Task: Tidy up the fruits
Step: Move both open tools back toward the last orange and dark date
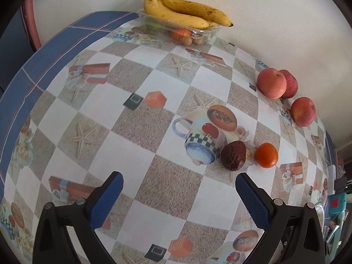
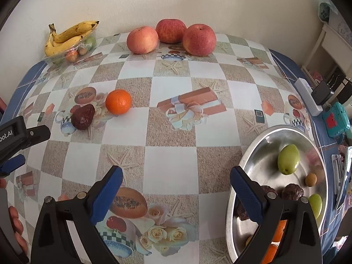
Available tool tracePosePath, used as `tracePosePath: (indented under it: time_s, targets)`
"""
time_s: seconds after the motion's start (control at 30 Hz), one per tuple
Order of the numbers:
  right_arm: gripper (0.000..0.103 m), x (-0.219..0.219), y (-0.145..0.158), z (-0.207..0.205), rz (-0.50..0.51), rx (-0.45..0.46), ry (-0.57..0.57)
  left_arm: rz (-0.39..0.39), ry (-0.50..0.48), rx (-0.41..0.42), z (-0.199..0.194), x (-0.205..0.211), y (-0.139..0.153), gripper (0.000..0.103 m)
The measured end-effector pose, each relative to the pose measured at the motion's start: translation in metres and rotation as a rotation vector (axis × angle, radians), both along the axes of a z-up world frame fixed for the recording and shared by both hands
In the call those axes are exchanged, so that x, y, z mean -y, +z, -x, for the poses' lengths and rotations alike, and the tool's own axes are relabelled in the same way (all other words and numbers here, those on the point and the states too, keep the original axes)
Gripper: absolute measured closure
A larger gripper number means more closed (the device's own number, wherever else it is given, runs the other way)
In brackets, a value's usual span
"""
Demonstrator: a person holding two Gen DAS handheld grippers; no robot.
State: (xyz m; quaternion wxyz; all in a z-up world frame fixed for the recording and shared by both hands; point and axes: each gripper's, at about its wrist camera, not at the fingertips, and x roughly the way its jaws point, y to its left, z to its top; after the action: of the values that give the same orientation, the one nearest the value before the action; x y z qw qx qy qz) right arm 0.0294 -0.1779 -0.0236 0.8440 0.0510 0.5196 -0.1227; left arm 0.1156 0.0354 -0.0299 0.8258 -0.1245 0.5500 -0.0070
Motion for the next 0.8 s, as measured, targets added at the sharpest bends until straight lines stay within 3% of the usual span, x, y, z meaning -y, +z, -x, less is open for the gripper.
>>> tracePosePath:
  time_s: [0.2, 0.43, 0.57, 0.8]
  targets:
    - [0.005, 0.006, 0.008, -0.017, -0.062, 0.057, -0.014, 0.109, -0.053, 0.015, -0.016, 0.007, -0.001, 0.000]
    - [0.005, 0.014, 0.011, -0.042, -0.110, 0.078, -0.042, 0.096, -0.054, 0.021, -0.036, 0.010, 0.002, 0.000]
    - [0.005, 0.013, 0.009, -0.056, -0.116, 0.075, -0.028, 0.037, -0.042, -0.018, -0.047, 0.011, -0.003, 0.000]
    - [0.005, 0.000, -0.005, -0.080, -0.106, 0.034, 0.020, 0.012, -0.010, -0.089, -0.062, 0.006, -0.015, 0.000]
